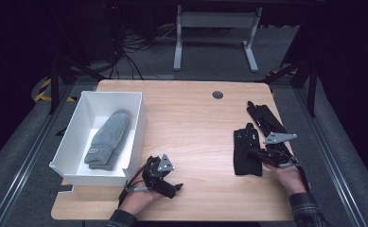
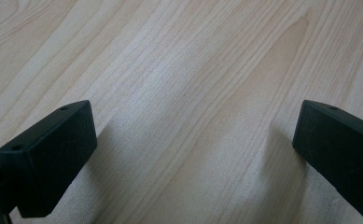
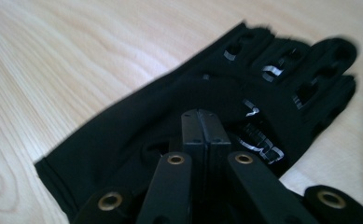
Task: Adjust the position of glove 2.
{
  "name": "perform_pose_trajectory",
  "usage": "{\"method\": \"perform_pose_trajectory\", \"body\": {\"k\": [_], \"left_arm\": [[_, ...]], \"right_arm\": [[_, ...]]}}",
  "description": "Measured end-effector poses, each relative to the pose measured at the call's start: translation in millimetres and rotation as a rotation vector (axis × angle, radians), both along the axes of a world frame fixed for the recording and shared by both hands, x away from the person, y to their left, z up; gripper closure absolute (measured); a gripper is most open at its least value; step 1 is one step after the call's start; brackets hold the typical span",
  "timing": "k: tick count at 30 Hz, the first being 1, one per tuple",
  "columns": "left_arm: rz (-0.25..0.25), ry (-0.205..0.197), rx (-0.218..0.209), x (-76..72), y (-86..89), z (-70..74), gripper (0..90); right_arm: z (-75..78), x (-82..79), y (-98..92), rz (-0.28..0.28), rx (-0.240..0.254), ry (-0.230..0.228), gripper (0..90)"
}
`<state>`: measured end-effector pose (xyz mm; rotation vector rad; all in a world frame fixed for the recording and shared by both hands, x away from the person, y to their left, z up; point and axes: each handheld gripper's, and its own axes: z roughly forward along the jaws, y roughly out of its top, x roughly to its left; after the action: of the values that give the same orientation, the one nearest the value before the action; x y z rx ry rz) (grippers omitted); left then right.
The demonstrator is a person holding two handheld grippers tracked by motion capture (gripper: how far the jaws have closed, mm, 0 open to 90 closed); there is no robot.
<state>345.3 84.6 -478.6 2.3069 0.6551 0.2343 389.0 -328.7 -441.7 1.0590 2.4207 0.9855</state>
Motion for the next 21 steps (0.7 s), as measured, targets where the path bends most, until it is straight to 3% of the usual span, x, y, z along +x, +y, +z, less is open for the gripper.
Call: {"method": "perform_pose_trajectory", "body": {"k": [3,12,21], "left_arm": [[0.000,0.000,0.000,0.0,0.0,0.0,0.1],[0.000,-0.001,0.001,0.0,0.0,0.0,0.0],[0.000,-0.001,0.001,0.0,0.0,0.0,0.0]], "right_arm": [[-8.7,1.7,0.8,0.012,-0.019,0.029,90.0],[-9.8,-4.6,12.7,0.076,-0.017,0.031,90.0],[-11.8,-15.3,51.7,0.172,-0.003,0.044,90.0]]}}
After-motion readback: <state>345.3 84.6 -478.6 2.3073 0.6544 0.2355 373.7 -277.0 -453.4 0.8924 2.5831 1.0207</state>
